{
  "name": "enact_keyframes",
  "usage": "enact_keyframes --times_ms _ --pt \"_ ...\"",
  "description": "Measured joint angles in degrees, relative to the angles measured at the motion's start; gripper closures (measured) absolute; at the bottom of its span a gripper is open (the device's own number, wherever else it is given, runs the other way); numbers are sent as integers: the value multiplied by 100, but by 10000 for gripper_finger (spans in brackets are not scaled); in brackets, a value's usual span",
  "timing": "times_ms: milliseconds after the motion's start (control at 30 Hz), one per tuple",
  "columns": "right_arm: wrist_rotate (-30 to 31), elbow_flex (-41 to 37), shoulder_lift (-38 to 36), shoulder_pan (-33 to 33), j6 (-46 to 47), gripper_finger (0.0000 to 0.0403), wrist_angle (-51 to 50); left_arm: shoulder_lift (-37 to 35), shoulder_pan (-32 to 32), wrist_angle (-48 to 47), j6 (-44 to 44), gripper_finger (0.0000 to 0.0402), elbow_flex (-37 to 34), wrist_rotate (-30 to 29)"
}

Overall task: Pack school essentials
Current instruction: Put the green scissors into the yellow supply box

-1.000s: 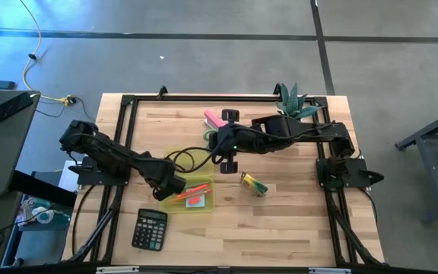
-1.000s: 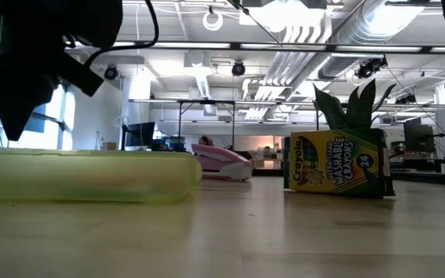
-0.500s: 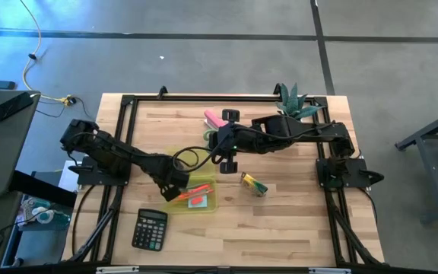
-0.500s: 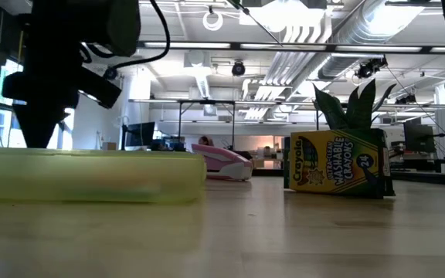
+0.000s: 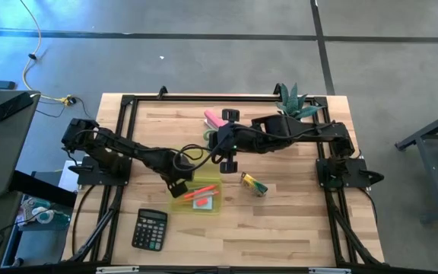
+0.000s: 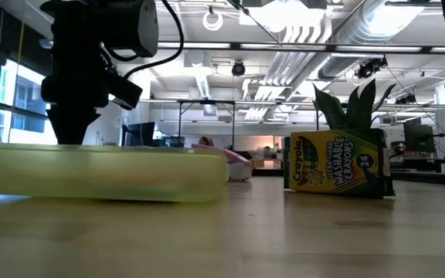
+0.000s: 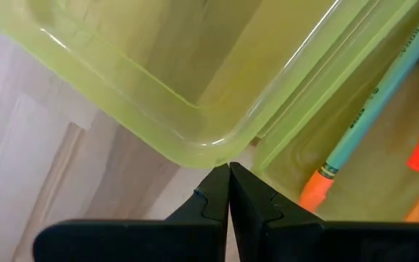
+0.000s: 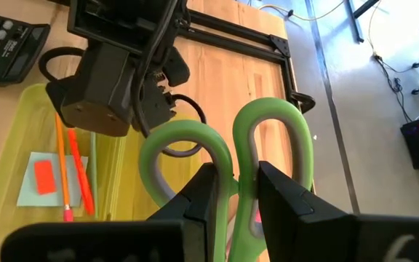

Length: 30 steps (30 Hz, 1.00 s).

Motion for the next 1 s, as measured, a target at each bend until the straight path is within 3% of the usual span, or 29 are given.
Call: enact_keyframes --times_ms 500,800,1000 --pt "-40 0 0 -111 33 345 -1 0 -66 121 364 401 77 206" --pt "-712 0 1 -110 189 345 0 -34 -97 -714 767 401 686 -452" --pt "-767 0 1 -109 291 345 2 -264 -98 -1074 859 401 779 -548"
